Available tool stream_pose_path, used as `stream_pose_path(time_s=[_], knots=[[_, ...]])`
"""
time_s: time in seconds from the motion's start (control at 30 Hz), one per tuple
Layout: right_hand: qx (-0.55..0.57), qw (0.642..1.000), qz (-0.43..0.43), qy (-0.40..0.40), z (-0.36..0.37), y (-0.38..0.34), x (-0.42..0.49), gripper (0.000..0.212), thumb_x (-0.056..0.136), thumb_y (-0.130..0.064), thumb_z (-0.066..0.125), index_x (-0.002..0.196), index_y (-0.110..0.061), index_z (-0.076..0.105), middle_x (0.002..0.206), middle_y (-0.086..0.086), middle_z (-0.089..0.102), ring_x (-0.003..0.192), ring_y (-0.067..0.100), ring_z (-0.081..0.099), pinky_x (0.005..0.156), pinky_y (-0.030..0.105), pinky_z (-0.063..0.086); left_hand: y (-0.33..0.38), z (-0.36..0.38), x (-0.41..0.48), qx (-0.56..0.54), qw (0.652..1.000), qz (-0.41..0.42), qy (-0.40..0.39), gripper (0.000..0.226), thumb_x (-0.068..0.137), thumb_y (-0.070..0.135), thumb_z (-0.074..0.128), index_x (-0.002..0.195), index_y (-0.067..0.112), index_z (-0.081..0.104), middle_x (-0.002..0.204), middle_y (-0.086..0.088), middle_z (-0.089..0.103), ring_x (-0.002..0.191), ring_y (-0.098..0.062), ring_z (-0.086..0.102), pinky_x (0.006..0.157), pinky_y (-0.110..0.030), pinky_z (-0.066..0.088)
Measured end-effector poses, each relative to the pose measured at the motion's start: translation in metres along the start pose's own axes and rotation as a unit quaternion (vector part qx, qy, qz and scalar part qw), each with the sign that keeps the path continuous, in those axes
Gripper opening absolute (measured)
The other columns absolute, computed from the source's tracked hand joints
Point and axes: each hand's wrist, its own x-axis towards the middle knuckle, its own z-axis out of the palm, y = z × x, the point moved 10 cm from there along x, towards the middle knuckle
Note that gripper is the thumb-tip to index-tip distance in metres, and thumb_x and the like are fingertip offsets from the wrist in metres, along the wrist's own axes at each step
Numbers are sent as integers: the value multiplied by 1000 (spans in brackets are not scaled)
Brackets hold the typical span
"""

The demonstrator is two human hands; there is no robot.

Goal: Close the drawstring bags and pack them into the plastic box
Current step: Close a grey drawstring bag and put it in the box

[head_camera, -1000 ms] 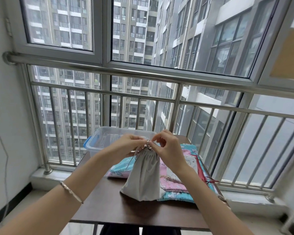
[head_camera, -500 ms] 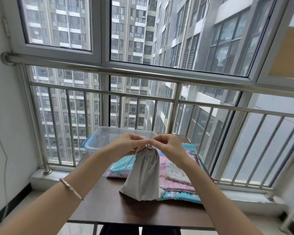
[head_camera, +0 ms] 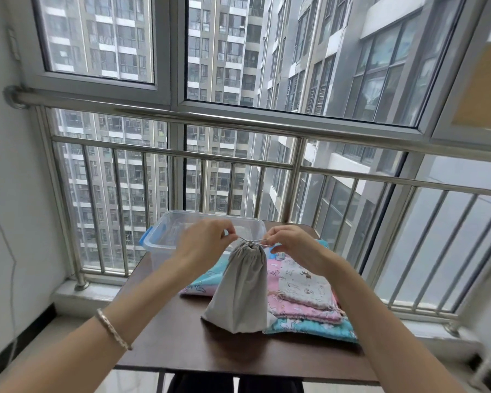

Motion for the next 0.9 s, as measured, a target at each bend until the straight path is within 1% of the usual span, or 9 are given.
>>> stream_pose_path(time_s=[0.1,0.2,0.33,0.47,0.57,0.63,0.7,0.8,0.9], knots=[[-22,1000,12,-10,5,-4,4,23,90,-14,55,68,-8,61,72,2,63,70,11,57,70,22,45,-8,15,-7,-102,994,-49,-10,10,91,32,61,85,27,67,66,11,69,58,-1,61,68,-31,54],[-47,997,46,-30,11,1,8,34,97,-19,54,64,-12,56,64,2,62,64,14,58,65,24,44,-13,23,-11,-220,973,-67,8,7,85,20,70,78,22,69,65,4,71,64,-10,68,73,-36,56],[-88,983,130,-92,26,17,9,25,93,-28,60,77,-10,64,69,5,59,58,12,53,59,22,40,-8,28,-15,-268,962,-55,13,8,81,14,74,76,20,70,66,5,71,63,-8,68,67,-28,56],[-98,975,172,-98,30,26,9,23,90,-29,64,89,-6,67,75,6,62,63,13,56,64,23,44,-9,32,-15,-284,958,-49,0,5,79,15,76,78,18,71,68,4,72,63,-8,69,66,-27,58],[-82,981,159,-76,27,23,11,18,90,-19,65,91,-2,70,80,7,62,68,12,58,67,23,48,-6,29,-16,-270,962,-40,7,3,80,17,74,81,18,72,72,6,72,66,-3,68,67,-23,57],[-93,985,136,-42,20,18,14,24,87,-17,68,95,5,70,84,10,64,72,13,59,69,23,48,-2,22,-17,-259,965,-23,23,6,83,18,70,88,19,73,79,9,73,74,1,67,70,-17,53],[-118,986,114,-25,18,13,15,24,86,-15,68,96,6,70,85,10,66,76,14,59,67,22,47,2,16,-14,-260,965,-5,32,12,86,19,67,97,19,73,88,11,73,84,2,66,75,-17,51],[-116,988,89,-42,26,3,13,13,86,-7,63,91,1,71,84,8,65,76,13,59,67,21,46,10,17,-6,-270,963,13,2,17,84,16,70,101,18,72,93,10,73,89,3,66,84,-19,52],[-114,990,69,-38,28,-6,12,6,83,-4,64,82,-9,69,79,5,64,74,12,59,67,21,45,13,21,-3,-288,957,13,-27,21,82,9,72,102,16,72,93,7,74,88,1,68,85,-22,55]])
